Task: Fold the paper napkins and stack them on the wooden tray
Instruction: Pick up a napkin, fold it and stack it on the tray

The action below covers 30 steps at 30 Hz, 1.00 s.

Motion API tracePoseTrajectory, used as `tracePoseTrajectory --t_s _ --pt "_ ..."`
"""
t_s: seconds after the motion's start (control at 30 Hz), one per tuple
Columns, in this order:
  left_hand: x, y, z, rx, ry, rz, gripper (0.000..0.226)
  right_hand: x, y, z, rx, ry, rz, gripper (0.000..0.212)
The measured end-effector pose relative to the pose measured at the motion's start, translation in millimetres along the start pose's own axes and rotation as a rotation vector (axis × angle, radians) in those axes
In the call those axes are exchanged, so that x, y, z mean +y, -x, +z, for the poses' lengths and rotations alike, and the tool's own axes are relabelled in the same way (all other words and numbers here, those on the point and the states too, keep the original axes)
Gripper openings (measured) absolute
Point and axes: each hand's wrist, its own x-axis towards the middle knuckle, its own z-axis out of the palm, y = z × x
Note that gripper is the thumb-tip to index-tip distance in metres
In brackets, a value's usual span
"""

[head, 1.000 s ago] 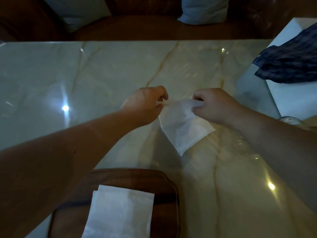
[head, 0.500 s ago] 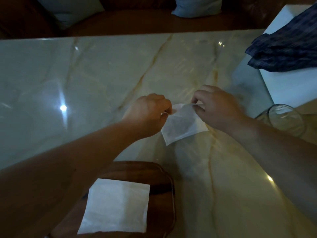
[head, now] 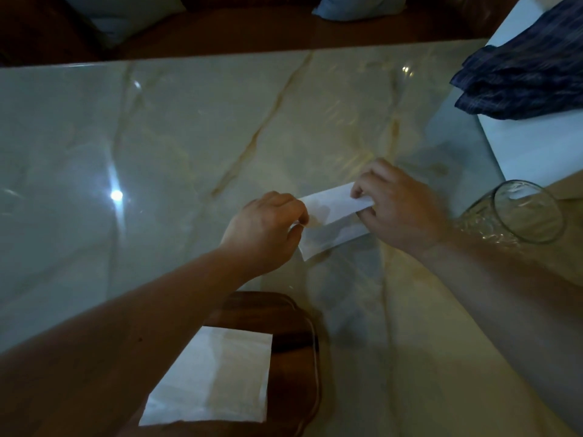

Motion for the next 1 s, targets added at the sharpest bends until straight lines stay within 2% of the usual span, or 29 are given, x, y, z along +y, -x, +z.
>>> tracePoseTrajectory --t_s 0.2,0.3,0.4,0.47,0.57,0.7,0.8,1.0 --pt "0.9 6.7 5.1 -0.108 -0.011 0.024 0.011 4.9 15.0 5.4 -0.143 0.04 0.034 0.021" --pt "-0.3 8.4 4.6 -0.179 0.01 0.08 0.025 5.0 17.1 -0.6 -0.22 0.051 0.042 0.027" --pt "-4.5 4.9 2.9 -0.105 0.067 0.073 0.028 7.4 9.6 -6.6 -0.289 -0.037 0.07 0.032" --pt "-6.3 -1.4 2.5 -0.018 0.096 0.023 0.022 8.6 0.5 -6.6 -0.227 -0.124 0.137 0.028" --pt "-9.5 -13.2 3.4 0.034 0.064 -0.177 0.014 7.8 -16.4 -1.5 -0.114 -0.165 0.223 0.02" --pt "-15.5 -25.0 7.6 -0.051 -0.034 -0.391 0.027 9.1 -39.0 8.5 -0.202 -0.181 0.256 0.027" --pt "-17.5 -29.5 12.2 -0.162 -0.095 -0.415 0.032 12.2 -50.9 10.4 -0.339 -0.122 0.2 0.032" --pt "-15.9 -38.0 10.0 -0.222 -0.077 -0.424 0.02 11.3 -61.0 5.6 -0.397 -0.102 0.123 0.011"
